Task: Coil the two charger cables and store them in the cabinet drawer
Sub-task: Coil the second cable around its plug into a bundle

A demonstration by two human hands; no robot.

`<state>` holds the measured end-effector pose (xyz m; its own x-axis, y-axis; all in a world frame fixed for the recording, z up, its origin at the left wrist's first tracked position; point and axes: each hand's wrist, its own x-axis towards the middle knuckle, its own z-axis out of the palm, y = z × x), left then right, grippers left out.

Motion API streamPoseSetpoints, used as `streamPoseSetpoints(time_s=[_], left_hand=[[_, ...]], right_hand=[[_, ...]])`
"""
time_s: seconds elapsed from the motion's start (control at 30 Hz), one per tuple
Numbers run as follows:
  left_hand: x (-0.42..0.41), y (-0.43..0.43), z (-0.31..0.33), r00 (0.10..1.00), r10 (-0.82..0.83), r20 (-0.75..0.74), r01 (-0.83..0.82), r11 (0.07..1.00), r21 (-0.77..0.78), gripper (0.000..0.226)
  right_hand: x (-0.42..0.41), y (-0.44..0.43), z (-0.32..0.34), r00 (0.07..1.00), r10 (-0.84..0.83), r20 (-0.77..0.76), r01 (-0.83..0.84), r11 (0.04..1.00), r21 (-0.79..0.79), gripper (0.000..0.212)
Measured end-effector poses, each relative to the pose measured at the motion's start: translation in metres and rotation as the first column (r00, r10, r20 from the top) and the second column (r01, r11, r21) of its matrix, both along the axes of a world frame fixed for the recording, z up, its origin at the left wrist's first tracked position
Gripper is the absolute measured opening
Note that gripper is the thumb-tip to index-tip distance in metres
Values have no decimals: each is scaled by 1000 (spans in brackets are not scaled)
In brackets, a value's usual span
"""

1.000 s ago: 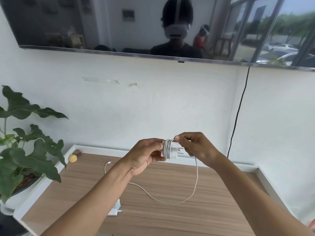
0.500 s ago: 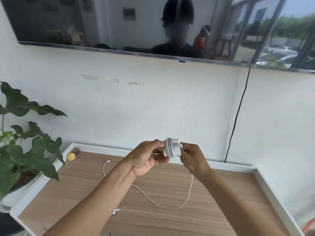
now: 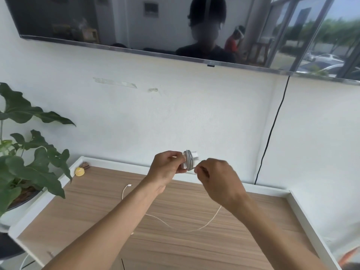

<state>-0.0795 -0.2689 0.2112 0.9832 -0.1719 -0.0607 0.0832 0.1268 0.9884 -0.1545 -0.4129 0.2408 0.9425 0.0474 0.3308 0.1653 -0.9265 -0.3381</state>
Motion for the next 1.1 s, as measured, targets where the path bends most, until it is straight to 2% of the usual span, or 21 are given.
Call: streamPoseSetpoints(time_s=[0.13,0.27,0.37,0.47,0.57,0.67,0.77,0.87,0.93,0.97,1.03,1.1], left_hand=[[-3,5,1,996,-43,74,40,999,32,7],[-6,7,3,986,-139,90,123,979,162,7],[-9,7,8,977,-191,95,169,965,198,9],[-10,14,14,961,-258,99,238,955,178,14],[-15,20,17,932,-353,78,349,935,71,16],[-20,20,20,908,-416,46,418,907,-54,12],[-20,20,26,886,-464,-8,453,868,-202,26],[-19,16,35,903,-430,-13,409,867,-284,30],[-16,12,39,935,-353,-29,330,898,-290,24],[-16,10,40,951,-304,-51,277,915,-295,20],[-14,7,41,975,-207,-87,171,937,-305,19],[-12,6,41,991,-122,-50,107,964,-245,17]], right_hand=[[-1,-9,24,1000,-1,-29,-4,986,-168,24],[-2,-9,35,998,57,20,-50,971,-235,24],[1,-9,40,993,107,42,-93,960,-265,25],[9,-17,39,993,116,19,-111,980,-165,19],[19,-32,38,993,120,-3,-120,991,67,13],[23,-36,33,987,157,-23,-143,945,296,13],[23,-31,10,988,147,-50,-105,870,482,17],[16,-19,-17,989,150,-21,-115,838,534,25],[8,-8,-25,994,107,24,-103,837,537,33],[5,-2,-25,994,101,50,-113,845,522,30],[0,5,-21,993,85,84,-113,893,436,24],[-2,6,-10,995,59,85,-83,944,319,21]])
